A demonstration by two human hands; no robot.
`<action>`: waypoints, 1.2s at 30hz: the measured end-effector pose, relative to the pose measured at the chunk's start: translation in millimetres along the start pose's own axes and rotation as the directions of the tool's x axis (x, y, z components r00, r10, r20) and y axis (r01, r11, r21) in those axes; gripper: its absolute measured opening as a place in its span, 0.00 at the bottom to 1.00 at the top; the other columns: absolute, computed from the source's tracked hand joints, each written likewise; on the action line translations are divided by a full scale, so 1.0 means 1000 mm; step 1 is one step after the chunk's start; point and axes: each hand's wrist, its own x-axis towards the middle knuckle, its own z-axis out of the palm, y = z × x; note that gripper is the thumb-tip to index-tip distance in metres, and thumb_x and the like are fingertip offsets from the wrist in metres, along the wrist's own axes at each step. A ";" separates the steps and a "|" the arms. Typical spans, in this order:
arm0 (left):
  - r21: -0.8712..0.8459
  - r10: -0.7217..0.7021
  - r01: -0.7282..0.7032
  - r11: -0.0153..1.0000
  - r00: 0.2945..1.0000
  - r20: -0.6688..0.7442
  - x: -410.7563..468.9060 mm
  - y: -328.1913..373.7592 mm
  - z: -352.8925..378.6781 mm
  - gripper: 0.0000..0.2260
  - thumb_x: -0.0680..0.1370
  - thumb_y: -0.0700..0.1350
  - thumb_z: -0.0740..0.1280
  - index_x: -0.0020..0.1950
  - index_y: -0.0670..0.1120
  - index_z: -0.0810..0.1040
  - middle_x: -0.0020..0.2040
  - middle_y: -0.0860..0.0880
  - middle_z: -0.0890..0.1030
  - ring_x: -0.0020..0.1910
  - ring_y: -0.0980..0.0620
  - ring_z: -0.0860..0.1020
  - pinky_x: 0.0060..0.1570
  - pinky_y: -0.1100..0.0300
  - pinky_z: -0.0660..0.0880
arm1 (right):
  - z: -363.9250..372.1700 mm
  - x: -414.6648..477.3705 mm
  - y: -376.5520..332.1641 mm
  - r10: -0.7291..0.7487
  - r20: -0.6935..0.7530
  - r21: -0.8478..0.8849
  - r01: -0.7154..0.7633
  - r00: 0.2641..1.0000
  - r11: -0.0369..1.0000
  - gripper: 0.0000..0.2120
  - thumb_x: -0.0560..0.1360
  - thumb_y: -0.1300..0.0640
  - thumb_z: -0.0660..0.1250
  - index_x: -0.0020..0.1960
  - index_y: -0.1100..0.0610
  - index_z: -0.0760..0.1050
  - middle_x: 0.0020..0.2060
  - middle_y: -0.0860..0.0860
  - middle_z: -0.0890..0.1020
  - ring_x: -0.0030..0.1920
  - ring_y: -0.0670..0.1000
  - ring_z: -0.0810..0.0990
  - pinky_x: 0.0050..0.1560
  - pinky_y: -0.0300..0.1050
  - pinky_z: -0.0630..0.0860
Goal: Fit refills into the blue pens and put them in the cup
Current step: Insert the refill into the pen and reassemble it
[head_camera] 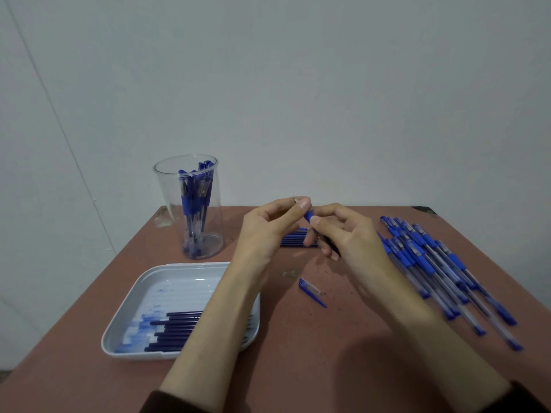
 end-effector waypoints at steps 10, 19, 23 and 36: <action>-0.055 -0.021 0.024 0.998 0.998 0.058 -0.001 0.003 0.000 0.12 0.68 0.53 0.72 0.47 0.48 0.84 0.44 0.48 0.83 0.50 0.50 0.80 0.63 0.50 0.72 | 0.000 0.000 -0.006 0.106 0.087 0.261 -0.125 0.991 0.957 0.08 0.78 0.62 0.61 0.49 0.63 0.78 0.29 0.56 0.79 0.25 0.47 0.66 0.26 0.39 0.57; -0.043 0.021 -0.015 0.999 0.991 0.133 -0.002 0.005 0.001 0.10 0.72 0.49 0.67 0.47 0.46 0.82 0.35 0.46 0.80 0.43 0.54 0.80 0.57 0.58 0.72 | -0.003 0.003 -0.005 0.188 0.177 0.320 -0.238 0.966 0.917 0.06 0.74 0.61 0.63 0.48 0.62 0.76 0.29 0.56 0.78 0.24 0.46 0.64 0.24 0.37 0.58; -0.094 0.039 -0.021 0.995 0.982 0.185 -0.004 0.008 0.001 0.10 0.72 0.48 0.64 0.46 0.44 0.80 0.32 0.43 0.76 0.34 0.55 0.78 0.43 0.67 0.74 | -0.005 0.001 -0.007 0.227 0.289 0.415 -0.335 0.930 0.846 0.06 0.69 0.58 0.65 0.43 0.61 0.74 0.29 0.55 0.77 0.22 0.44 0.63 0.22 0.34 0.59; 0.629 -0.060 -0.047 0.776 0.987 0.148 -0.002 0.006 -0.007 0.15 0.76 0.46 0.69 0.63 0.49 0.76 0.55 0.53 0.80 0.54 0.58 0.77 0.52 0.67 0.72 | -0.012 0.013 0.014 0.159 -0.173 -0.208 -0.194 0.972 0.959 0.05 0.78 0.60 0.62 0.46 0.56 0.76 0.30 0.53 0.80 0.24 0.45 0.70 0.27 0.40 0.65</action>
